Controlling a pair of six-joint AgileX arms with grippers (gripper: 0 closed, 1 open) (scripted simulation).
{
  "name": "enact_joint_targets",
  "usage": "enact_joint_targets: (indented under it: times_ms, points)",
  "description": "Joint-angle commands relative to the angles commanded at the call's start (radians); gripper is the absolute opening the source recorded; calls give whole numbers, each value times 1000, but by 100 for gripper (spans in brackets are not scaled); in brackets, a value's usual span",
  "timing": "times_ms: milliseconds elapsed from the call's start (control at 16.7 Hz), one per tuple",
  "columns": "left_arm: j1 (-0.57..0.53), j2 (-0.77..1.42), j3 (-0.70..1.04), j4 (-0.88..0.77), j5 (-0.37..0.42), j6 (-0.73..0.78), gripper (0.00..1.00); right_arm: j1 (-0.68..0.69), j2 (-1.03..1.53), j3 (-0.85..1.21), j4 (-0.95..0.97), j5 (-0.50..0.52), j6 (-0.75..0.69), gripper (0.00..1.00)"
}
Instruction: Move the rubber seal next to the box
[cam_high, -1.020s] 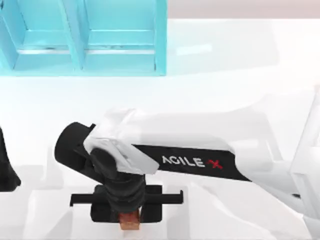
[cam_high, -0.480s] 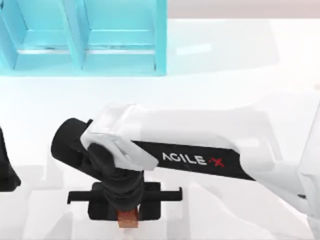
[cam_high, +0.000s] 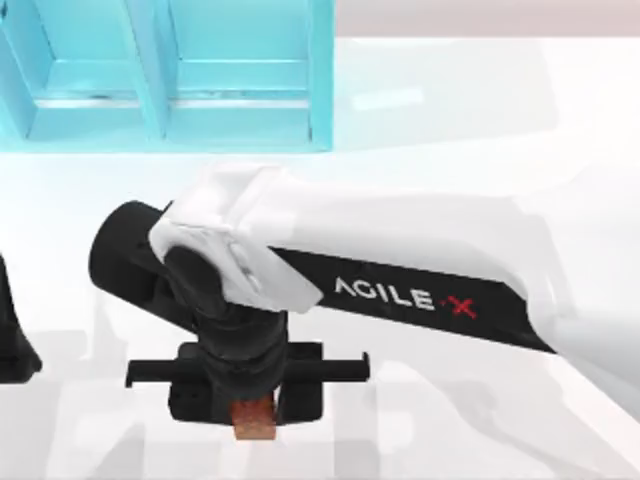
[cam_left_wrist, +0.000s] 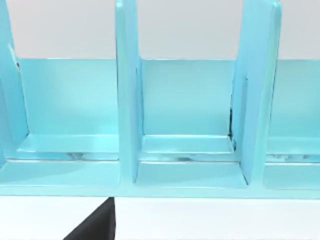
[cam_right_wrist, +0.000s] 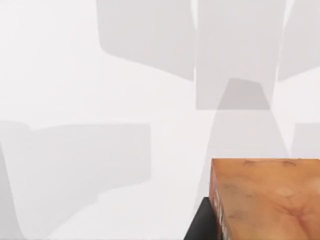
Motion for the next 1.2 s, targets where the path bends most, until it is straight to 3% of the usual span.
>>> enact_joint_targets:
  times_ms: [360, 1200]
  points:
    - [0, 0, 0, 0, 0, 0, 100, -89, -68, -67, -19, -2, -92, 0]
    - [0, 0, 0, 0, 0, 0, 100, -812, -515, -384, -112, -2, -822, 0]
